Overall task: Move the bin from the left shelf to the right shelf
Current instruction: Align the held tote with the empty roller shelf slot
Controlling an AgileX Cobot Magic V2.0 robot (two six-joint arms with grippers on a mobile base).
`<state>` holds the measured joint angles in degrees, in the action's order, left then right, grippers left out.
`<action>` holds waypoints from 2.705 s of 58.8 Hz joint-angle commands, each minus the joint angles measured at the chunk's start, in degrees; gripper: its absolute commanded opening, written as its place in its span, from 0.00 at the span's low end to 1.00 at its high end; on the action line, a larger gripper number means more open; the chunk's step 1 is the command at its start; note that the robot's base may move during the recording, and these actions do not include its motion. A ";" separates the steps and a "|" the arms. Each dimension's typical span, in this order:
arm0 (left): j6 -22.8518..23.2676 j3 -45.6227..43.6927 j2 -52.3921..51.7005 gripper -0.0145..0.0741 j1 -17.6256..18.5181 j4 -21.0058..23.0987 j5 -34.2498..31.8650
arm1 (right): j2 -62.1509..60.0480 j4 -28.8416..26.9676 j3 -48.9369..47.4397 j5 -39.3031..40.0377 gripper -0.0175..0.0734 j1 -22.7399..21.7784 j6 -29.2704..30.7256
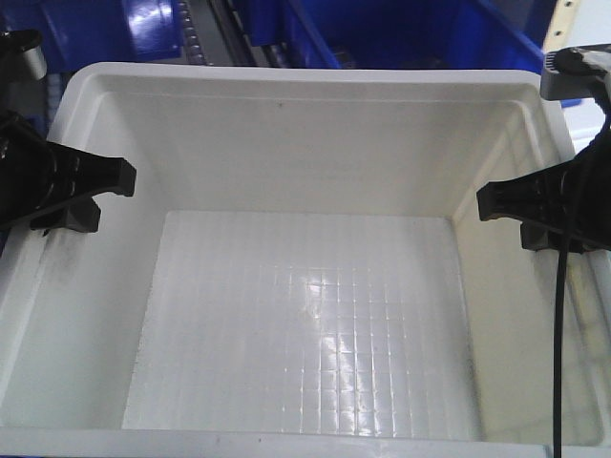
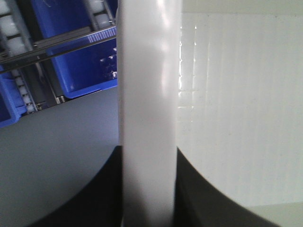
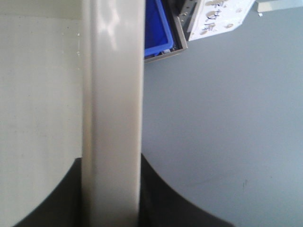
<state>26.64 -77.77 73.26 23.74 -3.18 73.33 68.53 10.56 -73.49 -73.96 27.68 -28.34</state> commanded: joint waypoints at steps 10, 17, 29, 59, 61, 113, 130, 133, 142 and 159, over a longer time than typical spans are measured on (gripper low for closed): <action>-0.58 -1.71 -2.27 0.16 0.34 -0.46 -2.16 | -1.56 3.93 -2.38 0.28 0.19 -0.29 -0.60; -0.58 -1.71 -2.27 0.16 0.34 -0.46 -2.16 | -1.56 3.93 -2.38 0.28 0.19 -0.29 -0.60; -0.58 -1.71 -2.27 0.16 0.34 -0.46 -2.16 | -1.56 3.93 -2.38 0.28 0.19 -0.29 -0.60; -0.58 -1.71 -2.27 0.16 0.34 -0.46 -2.16 | -1.56 3.93 -2.38 0.28 0.19 -0.29 -0.60; -0.58 -1.71 -2.27 0.16 0.34 -0.46 -2.16 | -1.56 3.93 -2.38 0.28 0.19 -0.29 -0.60; -0.58 -1.71 -2.27 0.16 0.34 -0.46 -2.16 | -1.56 3.93 -2.38 0.33 0.19 -0.29 -0.60; -0.58 -1.71 -2.27 0.16 0.34 -0.46 -2.16 | -1.56 3.93 -2.38 0.33 0.19 -0.29 -0.60; -0.58 -1.71 -2.27 0.16 0.34 -0.46 -2.16 | -1.56 3.93 -2.38 0.33 0.19 -0.29 -0.60; -0.58 -1.71 -2.27 0.16 0.34 -0.46 -2.16 | -1.56 3.93 -2.38 0.33 0.19 -0.29 -0.60; -0.58 -1.71 -2.27 0.16 0.34 -0.46 -2.16 | -1.56 3.93 -2.38 0.33 0.19 -0.29 -0.60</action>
<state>26.64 -77.77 72.96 23.76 -3.36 73.77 68.53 10.33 -73.49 -74.05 27.68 -28.34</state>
